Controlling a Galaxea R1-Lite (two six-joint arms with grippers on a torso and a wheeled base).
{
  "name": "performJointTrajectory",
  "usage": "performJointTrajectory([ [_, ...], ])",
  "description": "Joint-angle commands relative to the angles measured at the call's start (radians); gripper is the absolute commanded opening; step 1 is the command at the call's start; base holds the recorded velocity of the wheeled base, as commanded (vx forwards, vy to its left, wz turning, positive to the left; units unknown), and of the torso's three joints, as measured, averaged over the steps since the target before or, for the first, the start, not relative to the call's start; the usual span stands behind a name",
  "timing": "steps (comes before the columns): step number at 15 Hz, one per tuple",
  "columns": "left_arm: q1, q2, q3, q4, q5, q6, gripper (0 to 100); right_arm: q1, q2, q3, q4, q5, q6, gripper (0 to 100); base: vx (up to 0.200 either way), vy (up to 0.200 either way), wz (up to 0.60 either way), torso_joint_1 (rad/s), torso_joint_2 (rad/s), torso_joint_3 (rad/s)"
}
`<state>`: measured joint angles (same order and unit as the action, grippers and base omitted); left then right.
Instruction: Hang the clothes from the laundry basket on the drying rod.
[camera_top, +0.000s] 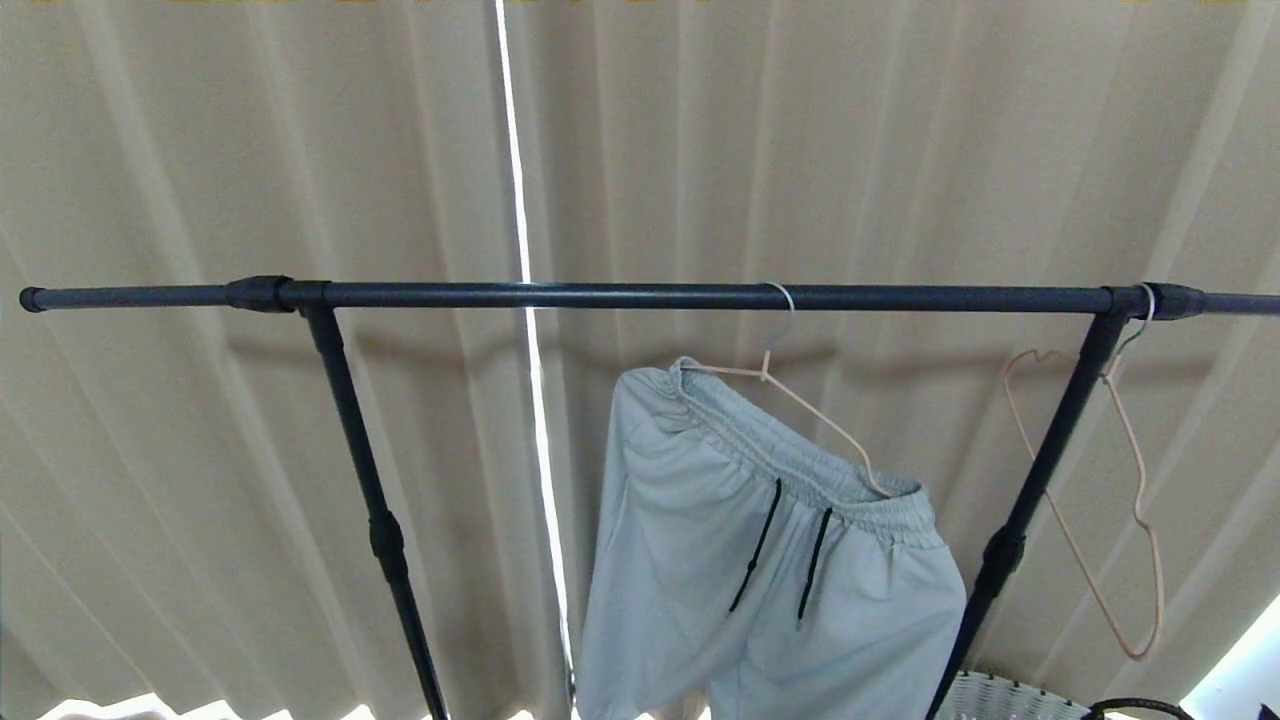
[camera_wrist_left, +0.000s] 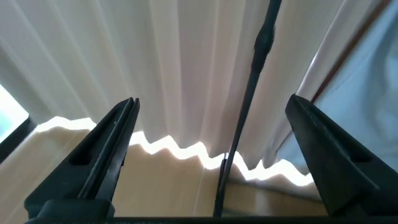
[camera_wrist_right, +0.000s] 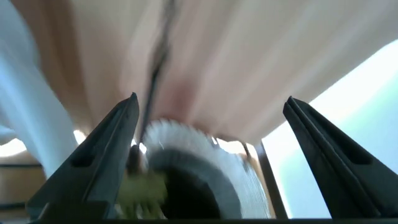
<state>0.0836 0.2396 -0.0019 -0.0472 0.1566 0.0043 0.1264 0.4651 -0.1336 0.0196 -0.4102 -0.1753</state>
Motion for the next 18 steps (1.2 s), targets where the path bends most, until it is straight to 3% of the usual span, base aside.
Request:
performJointTrajectory([
  [1,-0.001,-0.14,0.002,0.012,0.011,-0.004,100,-0.097,-0.327,-0.004,0.214,0.001,0.0,100,0.0,0.0,0.0,0.0,0.0,0.0],
  [3,-0.001,-0.14,0.002,0.012,0.072,-0.01,100,-0.126,-0.356,-0.001,0.218,0.001,0.005,100,0.0,0.0,0.0,0.0,0.0,0.0],
  [7,0.001,-0.14,0.002,0.01,0.072,0.011,100,-0.142,-0.462,0.0,0.22,0.002,0.028,100,0.0,0.0,0.0,0.0,0.0,0.0],
  [8,-0.001,-0.14,0.002,0.006,0.026,0.04,100,-0.136,-0.465,0.006,0.211,0.011,0.031,100,0.0,0.0,0.0,0.0,0.0,0.0],
  [9,-0.002,-0.141,0.002,0.004,-0.089,0.08,100,-0.136,-0.465,0.008,0.206,0.013,0.033,100,0.0,0.0,0.0,0.0,0.0,0.0],
  [10,-0.002,-0.14,0.002,-0.005,-0.137,0.106,100,-0.136,-0.465,0.009,0.206,0.047,0.033,100,0.0,0.0,0.0,0.0,0.0,0.0],
  [12,-0.002,-0.14,0.002,-0.025,-0.146,0.157,100,-0.134,-0.465,0.026,0.181,0.149,0.037,100,0.0,0.0,0.0,0.0,0.0,0.0],
  [13,-0.002,-0.141,0.002,-0.028,-0.164,0.157,100,-0.134,-0.465,0.06,0.105,0.217,0.037,100,0.0,0.0,0.0,0.0,0.0,0.0],
  [14,-0.03,-0.144,0.002,-0.029,-0.177,0.154,100,-0.134,-0.465,0.1,0.022,0.292,0.037,100,0.0,0.0,0.0,0.0,0.0,0.0],
  [15,-0.119,-0.148,0.002,-0.029,-0.177,0.157,100,-0.134,-0.465,0.134,-0.038,0.358,0.037,100,0.0,0.0,0.0,0.0,0.0,0.0],
  [17,-0.173,-0.137,0.002,-0.028,-0.175,0.157,100,-0.134,-0.465,0.134,-0.035,0.455,0.037,100,0.0,0.0,0.0,0.0,0.0,0.0],
  [18,-0.185,-0.14,0.002,-0.026,-0.173,0.145,100,-0.134,-0.465,0.134,-0.033,0.459,0.043,100,0.0,0.0,0.0,0.0,0.0,0.0],
])
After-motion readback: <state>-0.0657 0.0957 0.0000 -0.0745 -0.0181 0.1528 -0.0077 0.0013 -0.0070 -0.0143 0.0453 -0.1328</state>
